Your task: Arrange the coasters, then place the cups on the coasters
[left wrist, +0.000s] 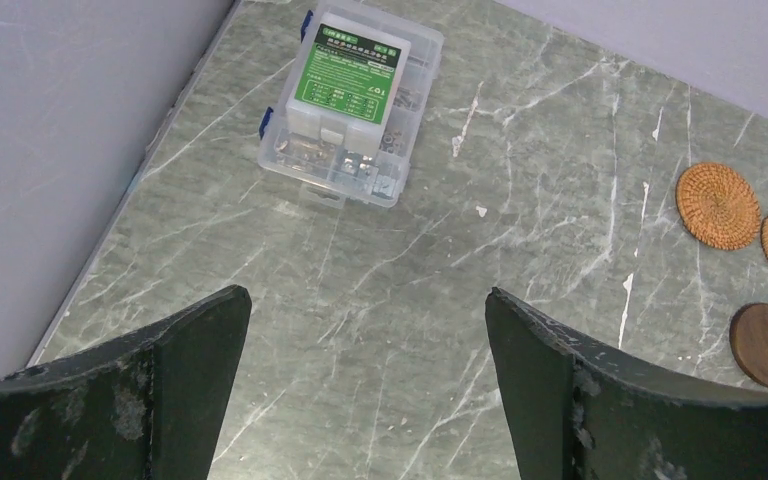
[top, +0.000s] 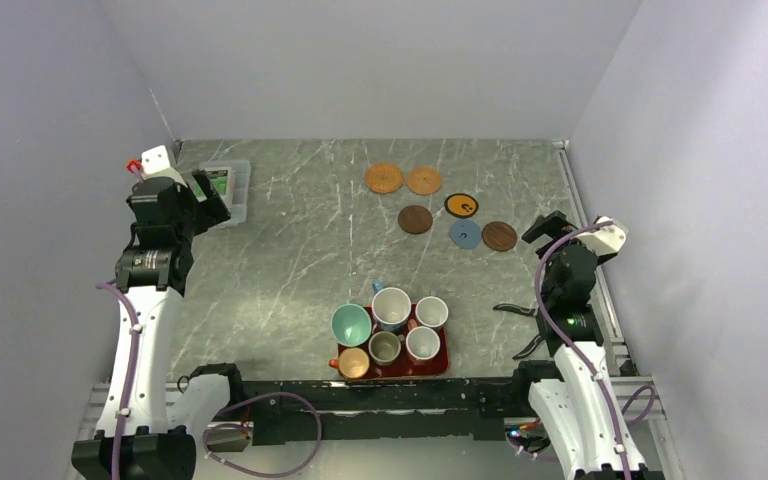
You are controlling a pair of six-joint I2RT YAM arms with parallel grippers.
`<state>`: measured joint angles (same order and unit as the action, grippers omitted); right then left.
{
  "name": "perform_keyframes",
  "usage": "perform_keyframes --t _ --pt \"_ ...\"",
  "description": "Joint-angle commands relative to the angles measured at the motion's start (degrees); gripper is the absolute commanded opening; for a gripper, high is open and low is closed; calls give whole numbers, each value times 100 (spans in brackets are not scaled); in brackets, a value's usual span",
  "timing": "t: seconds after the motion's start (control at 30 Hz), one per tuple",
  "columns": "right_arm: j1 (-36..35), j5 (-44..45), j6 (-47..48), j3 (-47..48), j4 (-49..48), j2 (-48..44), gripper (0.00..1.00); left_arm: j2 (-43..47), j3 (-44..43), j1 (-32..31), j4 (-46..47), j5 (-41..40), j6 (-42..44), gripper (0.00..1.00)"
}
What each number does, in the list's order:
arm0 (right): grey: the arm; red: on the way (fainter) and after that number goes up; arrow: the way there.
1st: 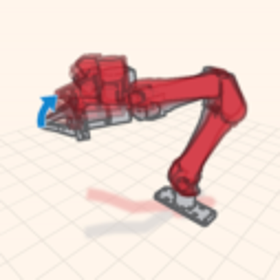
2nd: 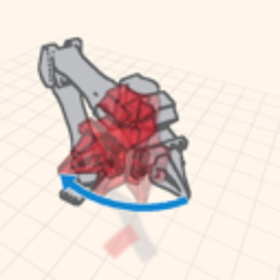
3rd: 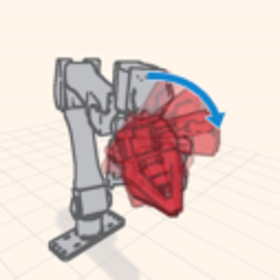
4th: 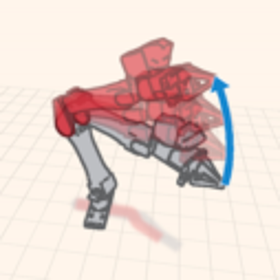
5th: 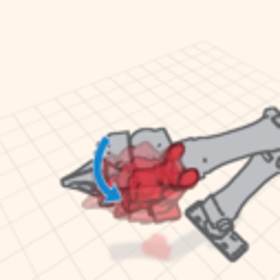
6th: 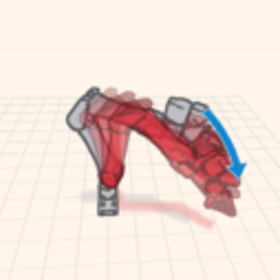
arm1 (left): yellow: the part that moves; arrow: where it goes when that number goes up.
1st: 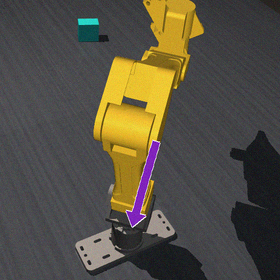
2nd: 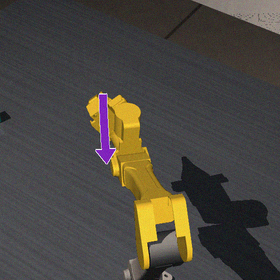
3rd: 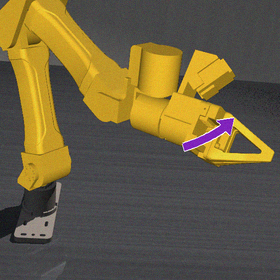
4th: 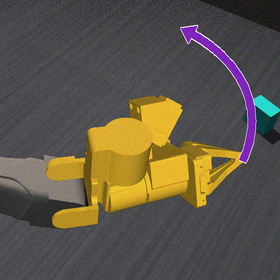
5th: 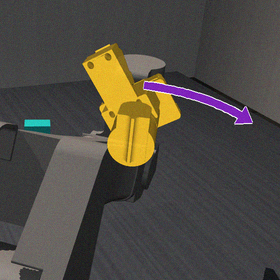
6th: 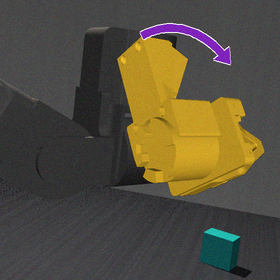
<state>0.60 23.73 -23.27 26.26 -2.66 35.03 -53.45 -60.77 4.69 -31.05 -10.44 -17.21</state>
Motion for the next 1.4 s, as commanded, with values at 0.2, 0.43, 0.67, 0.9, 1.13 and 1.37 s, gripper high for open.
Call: perform_keyframes --t 0.2,0.43,0.67,0.9,1.13,1.37 --pt "-25 -320 291 159 -370 -5 100 63 -117 8 128 344 362 94" --pt "-25 -1886 780 346 -685 579 100 65 90 -3 234 768 604 94" --pt "-26 -2231 769 1549 388 2558 97 136 215 -3 197 753 680 94" --pt "-688 -2203 842 2489 1081 4330 90 75 276 -2 254 821 637 94" --pt "-1797 -1570 911 3760 1200 5981 90 -39 296 -3 260 539 817 94" --pt "-2453 -1644 1271 5570 1131 7644 90 -96 451 -3 474 526 913 94"
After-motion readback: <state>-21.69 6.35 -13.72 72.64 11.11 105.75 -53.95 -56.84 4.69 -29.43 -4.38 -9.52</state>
